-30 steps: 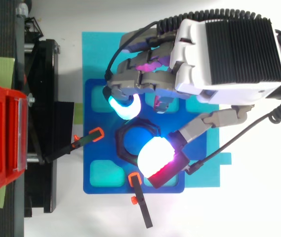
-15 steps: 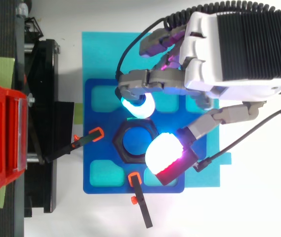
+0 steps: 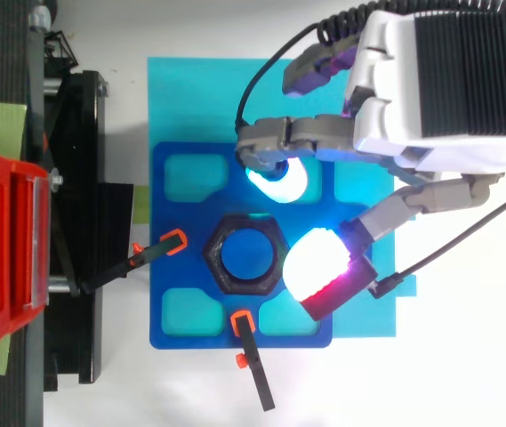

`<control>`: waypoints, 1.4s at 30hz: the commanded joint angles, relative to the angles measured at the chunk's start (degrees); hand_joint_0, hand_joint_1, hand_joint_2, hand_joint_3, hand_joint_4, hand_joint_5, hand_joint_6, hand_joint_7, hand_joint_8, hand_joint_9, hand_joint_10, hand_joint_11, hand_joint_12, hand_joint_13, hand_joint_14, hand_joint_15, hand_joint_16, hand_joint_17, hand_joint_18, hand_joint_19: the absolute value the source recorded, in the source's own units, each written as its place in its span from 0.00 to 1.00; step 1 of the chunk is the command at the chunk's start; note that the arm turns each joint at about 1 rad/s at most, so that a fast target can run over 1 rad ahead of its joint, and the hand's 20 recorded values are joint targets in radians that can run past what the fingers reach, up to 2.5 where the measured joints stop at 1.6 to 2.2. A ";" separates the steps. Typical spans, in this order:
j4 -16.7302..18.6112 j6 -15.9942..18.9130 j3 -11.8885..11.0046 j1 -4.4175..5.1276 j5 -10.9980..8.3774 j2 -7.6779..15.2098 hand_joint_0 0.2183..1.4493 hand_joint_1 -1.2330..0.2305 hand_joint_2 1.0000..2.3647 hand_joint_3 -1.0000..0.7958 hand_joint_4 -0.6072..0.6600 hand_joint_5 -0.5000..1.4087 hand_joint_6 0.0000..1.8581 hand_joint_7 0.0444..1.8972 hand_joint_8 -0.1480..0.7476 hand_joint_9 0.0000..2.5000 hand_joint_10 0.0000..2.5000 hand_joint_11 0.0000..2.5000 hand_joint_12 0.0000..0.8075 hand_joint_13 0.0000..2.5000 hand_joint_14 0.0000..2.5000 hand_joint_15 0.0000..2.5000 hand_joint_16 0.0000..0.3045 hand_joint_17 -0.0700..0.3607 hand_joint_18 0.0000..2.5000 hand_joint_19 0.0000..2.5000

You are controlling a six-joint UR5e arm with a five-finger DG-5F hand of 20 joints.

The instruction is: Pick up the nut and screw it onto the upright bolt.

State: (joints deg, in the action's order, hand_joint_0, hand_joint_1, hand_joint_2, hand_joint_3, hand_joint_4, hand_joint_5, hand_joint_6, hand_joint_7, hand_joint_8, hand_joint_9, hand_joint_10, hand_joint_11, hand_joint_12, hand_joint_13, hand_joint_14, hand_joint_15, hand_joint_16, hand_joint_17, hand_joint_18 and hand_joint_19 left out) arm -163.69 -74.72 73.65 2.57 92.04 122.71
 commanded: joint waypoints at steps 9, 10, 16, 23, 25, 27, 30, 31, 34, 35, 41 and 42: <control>0.57 0.27 -3.34 -0.37 0.15 -1.77 0.18 0.61 0.00 0.28 0.61 0.17 0.27 0.32 0.48 0.25 0.00 0.00 0.47 0.13 0.00 0.00 0.17 0.44 0.09 0.05; 0.66 0.27 -3.34 -0.37 0.15 -1.77 0.18 0.61 0.00 0.28 0.60 0.16 0.27 0.32 0.48 0.24 0.00 0.00 0.48 0.12 0.00 0.00 0.18 0.44 0.07 0.05; 3.29 0.27 -3.16 0.86 -0.37 -0.45 0.17 0.64 0.00 0.28 0.59 0.16 0.27 0.30 0.46 0.17 0.00 0.00 0.49 0.03 0.00 0.00 0.19 0.46 0.00 0.02; 3.12 0.71 -3.16 2.18 -1.43 1.30 0.15 0.74 0.00 0.28 0.58 0.16 0.27 0.29 0.42 0.10 0.00 0.00 0.50 0.00 0.00 0.00 0.20 0.49 0.00 0.01; 2.94 0.80 -3.07 2.27 -1.43 1.30 0.14 0.78 0.00 0.28 0.59 0.16 0.27 0.29 0.42 0.09 0.00 0.00 0.49 0.00 0.00 0.00 0.21 0.49 0.00 0.00; 2.06 0.80 -3.07 2.44 -1.52 1.30 0.14 0.79 0.00 0.28 0.59 0.17 0.27 0.29 0.42 0.09 0.00 0.00 0.49 0.00 0.00 0.00 0.21 0.50 0.00 0.00; 1.01 0.80 -3.07 2.44 -1.43 1.30 0.14 0.81 0.00 0.28 0.59 0.17 0.27 0.29 0.41 0.08 0.00 0.00 0.49 0.00 0.00 0.00 0.21 0.50 0.00 0.00; 0.39 0.89 -2.99 2.44 -1.34 1.30 0.14 0.81 0.00 0.28 0.59 0.17 0.27 0.29 0.41 0.07 0.00 0.00 0.49 0.00 0.00 0.00 0.21 0.50 0.00 0.00; 0.92 0.89 -1.05 2.44 -1.16 1.30 0.15 0.82 0.00 0.28 0.59 0.18 0.27 0.29 0.40 0.07 0.00 0.00 0.49 0.00 0.00 0.00 0.21 0.50 0.00 0.00; 1.71 0.89 -0.26 2.53 -1.16 1.30 0.15 0.82 0.00 0.28 0.59 0.18 0.27 0.29 0.40 0.07 0.00 0.00 0.49 0.00 0.00 0.00 0.21 0.50 0.00 0.00; 4.17 1.33 0.09 2.53 -1.52 1.30 0.15 0.82 0.00 0.28 0.59 0.18 0.27 0.32 0.40 0.07 0.00 0.00 0.48 0.00 0.00 0.00 0.21 0.49 0.00 0.00; 4.17 1.33 0.18 2.53 -1.52 1.30 0.15 0.82 0.00 0.28 0.59 0.19 0.27 0.32 0.40 0.07 0.00 0.00 0.48 0.00 0.00 0.00 0.21 0.49 0.00 0.00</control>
State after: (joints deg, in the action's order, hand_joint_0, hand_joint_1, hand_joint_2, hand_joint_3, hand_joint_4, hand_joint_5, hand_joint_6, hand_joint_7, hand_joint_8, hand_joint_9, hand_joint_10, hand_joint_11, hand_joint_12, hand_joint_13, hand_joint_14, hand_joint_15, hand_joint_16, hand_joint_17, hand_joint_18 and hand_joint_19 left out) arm -160.04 -73.55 73.64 5.06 90.63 124.01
